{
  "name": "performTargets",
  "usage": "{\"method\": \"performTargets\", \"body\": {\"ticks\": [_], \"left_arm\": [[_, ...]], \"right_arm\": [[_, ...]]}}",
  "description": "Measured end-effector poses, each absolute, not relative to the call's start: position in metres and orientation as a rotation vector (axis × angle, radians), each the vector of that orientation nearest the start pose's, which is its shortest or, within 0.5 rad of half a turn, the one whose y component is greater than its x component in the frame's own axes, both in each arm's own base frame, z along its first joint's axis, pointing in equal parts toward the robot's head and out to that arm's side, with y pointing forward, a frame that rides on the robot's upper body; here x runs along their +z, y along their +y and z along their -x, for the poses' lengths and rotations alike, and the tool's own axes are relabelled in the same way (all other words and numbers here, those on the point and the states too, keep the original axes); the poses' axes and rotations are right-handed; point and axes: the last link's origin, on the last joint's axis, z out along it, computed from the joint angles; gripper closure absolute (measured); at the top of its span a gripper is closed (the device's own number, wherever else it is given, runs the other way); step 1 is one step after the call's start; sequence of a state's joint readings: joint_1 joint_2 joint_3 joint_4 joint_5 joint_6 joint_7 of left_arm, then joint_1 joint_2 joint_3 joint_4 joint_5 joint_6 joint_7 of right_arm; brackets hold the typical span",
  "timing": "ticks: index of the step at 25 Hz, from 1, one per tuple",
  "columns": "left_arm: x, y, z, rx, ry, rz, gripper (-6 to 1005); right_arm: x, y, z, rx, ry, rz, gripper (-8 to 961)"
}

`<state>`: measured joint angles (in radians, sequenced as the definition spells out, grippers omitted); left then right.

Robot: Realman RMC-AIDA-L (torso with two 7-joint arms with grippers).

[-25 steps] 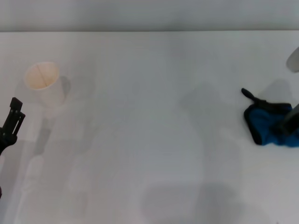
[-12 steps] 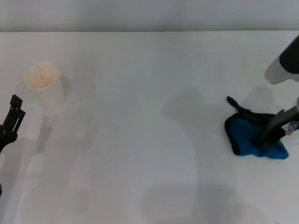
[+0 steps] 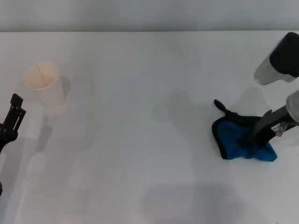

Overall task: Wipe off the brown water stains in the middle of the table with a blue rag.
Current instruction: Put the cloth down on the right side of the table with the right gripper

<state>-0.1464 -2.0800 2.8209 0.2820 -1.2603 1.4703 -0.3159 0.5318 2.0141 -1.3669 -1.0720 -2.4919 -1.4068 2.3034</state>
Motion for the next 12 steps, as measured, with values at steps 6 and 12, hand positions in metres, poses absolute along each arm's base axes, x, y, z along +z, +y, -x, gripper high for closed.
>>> {"method": "performTargets", "body": {"ticks": [6,12], "left_arm": [[-0.0331,0.2178,0.3441,-0.959,-0.762,1.482,164],[-0.0332,0.2182,0.3438,-0.96,-0.762,1.483,164]], "right_arm": [[-0.0097,0.3441,-0.2584,-0.517,0.944,2.67,874],[-0.0128,0.3419,-0.2566,-0.524,0.926,2.686,873]]}}
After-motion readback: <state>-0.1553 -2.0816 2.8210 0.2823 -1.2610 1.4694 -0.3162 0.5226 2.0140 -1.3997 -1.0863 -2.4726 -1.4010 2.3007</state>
